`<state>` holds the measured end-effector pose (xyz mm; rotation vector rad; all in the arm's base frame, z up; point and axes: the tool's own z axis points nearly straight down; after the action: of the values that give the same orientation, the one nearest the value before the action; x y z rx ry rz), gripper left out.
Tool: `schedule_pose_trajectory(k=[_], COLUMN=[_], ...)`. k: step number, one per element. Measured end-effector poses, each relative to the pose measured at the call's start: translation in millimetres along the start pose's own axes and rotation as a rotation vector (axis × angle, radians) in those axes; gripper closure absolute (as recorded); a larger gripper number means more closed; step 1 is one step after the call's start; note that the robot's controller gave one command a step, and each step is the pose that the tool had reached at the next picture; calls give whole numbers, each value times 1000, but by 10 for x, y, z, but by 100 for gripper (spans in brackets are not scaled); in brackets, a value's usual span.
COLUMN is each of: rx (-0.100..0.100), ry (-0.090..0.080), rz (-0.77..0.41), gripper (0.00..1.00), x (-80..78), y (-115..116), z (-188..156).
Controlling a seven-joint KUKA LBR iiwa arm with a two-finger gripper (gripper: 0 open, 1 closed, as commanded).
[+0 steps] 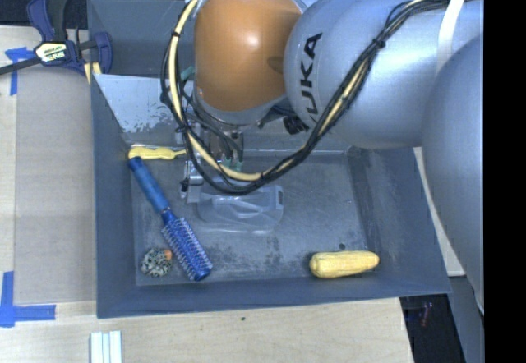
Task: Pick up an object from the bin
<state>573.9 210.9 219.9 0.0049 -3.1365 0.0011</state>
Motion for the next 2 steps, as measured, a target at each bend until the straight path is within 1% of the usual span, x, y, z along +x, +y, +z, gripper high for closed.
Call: schedule_pose_trajectory(k=[1, 2], rx=[-2, -1], ry=[-8, -12], rz=[3, -269], gripper=[0, 0], x=[-18, 175], y=[-12, 0], z=[-53, 238])
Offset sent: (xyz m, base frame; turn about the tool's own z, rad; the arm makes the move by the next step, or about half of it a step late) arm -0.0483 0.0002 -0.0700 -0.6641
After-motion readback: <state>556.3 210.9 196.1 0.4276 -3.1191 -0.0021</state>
